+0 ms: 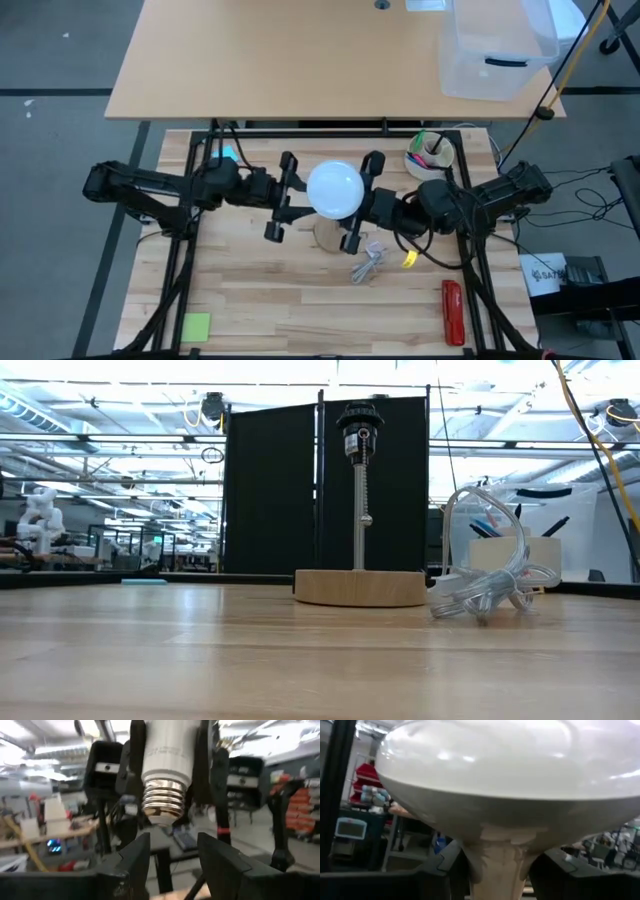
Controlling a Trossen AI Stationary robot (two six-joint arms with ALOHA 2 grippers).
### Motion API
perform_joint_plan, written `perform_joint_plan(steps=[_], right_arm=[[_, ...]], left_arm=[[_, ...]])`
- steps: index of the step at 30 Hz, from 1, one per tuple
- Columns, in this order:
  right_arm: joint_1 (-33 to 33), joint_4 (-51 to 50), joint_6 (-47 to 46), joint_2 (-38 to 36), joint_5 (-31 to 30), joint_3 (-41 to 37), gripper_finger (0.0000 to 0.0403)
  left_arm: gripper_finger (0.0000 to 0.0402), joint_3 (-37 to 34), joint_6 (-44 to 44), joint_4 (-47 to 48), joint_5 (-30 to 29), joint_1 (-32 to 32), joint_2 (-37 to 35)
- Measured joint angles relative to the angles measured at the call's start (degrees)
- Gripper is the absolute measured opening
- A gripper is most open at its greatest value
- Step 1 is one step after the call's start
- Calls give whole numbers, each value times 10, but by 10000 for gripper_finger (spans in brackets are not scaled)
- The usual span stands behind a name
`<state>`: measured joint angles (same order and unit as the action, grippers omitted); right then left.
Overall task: Screw lightbulb
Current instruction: Insert the lightbulb into the lamp
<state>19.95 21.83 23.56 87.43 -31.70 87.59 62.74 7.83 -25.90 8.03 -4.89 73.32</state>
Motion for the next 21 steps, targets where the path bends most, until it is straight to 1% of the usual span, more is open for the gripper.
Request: perform_joint_plan(steps=[2, 7, 10, 21], right_arm=[[1, -13, -13, 0, -3, 0, 157], [2, -50, -31, -2, -48, 0, 157], [2, -85, -55, -2, -59, 0, 157], [1, -164, -121, -2, -123, 0, 157]], left_arm=[[170, 0, 2, 38, -12, 0, -13], [170, 0, 0, 113, -52, -1, -51], [170, 0, 0, 151, -80, -6, -71], [170, 0, 2, 223, -151, -30, -150]])
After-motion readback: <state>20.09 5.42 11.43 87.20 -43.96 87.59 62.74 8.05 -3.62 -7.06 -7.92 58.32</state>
